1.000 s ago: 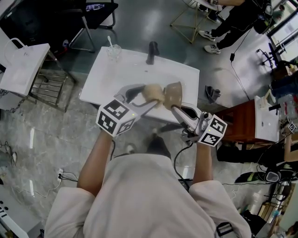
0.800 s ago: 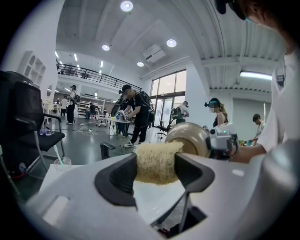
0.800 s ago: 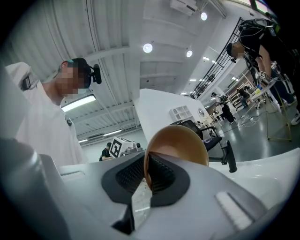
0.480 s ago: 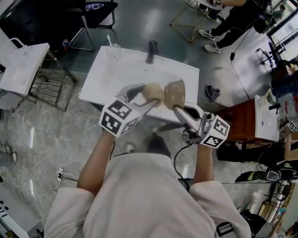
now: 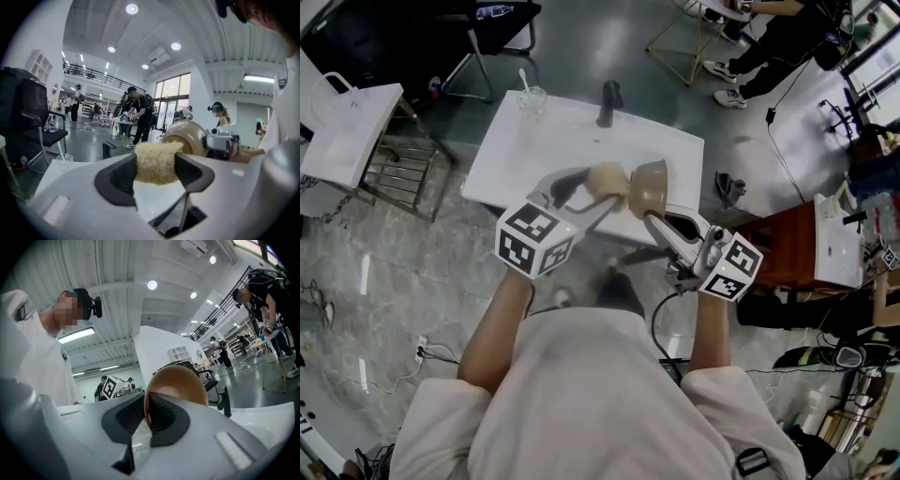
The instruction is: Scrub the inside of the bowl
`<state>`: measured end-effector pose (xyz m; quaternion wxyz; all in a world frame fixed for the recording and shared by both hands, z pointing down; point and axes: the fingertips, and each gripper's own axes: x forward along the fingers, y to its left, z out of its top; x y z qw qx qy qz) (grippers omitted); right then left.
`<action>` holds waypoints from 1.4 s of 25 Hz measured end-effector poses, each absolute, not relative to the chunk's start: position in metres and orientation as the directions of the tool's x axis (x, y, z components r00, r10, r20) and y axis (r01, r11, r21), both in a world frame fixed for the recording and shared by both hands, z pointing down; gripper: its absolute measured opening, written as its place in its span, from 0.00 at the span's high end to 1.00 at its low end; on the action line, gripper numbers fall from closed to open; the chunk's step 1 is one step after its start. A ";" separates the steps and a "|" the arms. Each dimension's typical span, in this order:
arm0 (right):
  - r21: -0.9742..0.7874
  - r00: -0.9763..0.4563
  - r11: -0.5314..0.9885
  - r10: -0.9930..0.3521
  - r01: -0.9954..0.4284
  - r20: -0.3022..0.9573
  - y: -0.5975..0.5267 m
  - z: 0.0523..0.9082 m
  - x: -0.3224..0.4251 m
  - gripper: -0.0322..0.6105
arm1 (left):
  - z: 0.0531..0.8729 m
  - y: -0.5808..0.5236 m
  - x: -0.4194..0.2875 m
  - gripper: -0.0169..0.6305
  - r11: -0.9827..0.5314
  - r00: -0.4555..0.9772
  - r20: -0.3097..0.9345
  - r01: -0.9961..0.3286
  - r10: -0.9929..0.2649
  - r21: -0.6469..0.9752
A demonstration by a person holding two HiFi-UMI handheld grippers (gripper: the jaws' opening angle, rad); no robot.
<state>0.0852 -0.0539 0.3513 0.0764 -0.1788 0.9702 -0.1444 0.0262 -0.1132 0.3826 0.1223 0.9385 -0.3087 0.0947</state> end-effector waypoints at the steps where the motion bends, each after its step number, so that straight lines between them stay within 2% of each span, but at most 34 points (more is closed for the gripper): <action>1: -0.306 -0.928 0.899 -0.358 -0.313 -0.101 -0.051 0.349 0.082 0.92 | 0.382 -0.115 0.023 0.58 -0.772 0.785 0.251 -0.612 -0.566 0.174; 5: -0.291 -0.936 0.915 -0.328 -0.281 -0.127 -0.043 0.337 0.073 0.92 | 0.385 -0.119 0.018 0.58 -0.751 0.759 0.272 -0.641 -0.591 0.157; 10: -0.246 -0.931 0.919 -0.344 -0.308 -0.120 -0.046 0.324 0.074 0.91 | 0.381 -0.112 0.022 0.58 -0.773 0.778 0.270 -0.616 -0.567 0.152; 15: -0.238 -0.899 0.893 -0.419 -0.382 -0.131 -0.056 0.321 0.083 0.92 | 0.365 -0.102 0.026 0.58 -0.788 0.804 0.222 -0.589 -0.551 0.178; 19: -0.204 -0.880 0.874 -0.466 -0.441 -0.092 -0.060 0.324 0.083 0.92 | 0.359 -0.102 0.024 0.58 -0.781 0.794 0.200 -0.604 -0.573 0.159; 24: -0.056 -0.814 0.813 -0.580 -0.580 0.011 -0.070 0.331 0.072 0.92 | 0.368 -0.109 0.012 0.58 -0.744 0.745 0.214 -0.660 -0.631 0.103; 35: 0.114 -0.611 0.616 -0.787 -0.779 0.083 -0.092 0.321 0.092 0.92 | 0.344 -0.113 -0.023 0.58 -0.658 0.644 0.155 -0.750 -0.749 -0.067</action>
